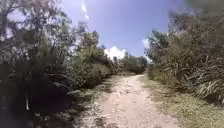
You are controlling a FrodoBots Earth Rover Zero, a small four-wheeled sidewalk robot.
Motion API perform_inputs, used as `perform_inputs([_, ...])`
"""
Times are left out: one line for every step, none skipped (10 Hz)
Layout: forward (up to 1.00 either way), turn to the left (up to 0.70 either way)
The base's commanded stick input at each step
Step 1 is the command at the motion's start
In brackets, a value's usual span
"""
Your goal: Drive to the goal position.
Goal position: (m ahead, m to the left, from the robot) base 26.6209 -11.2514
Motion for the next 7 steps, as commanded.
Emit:
perform_inputs([0.50, 0.00])
perform_inputs([0.50, -0.06])
perform_inputs([0.50, -0.28])
perform_inputs([0.50, -0.50])
perform_inputs([0.50, -0.50])
perform_inputs([0.50, -0.50])
perform_inputs([0.50, -0.50])
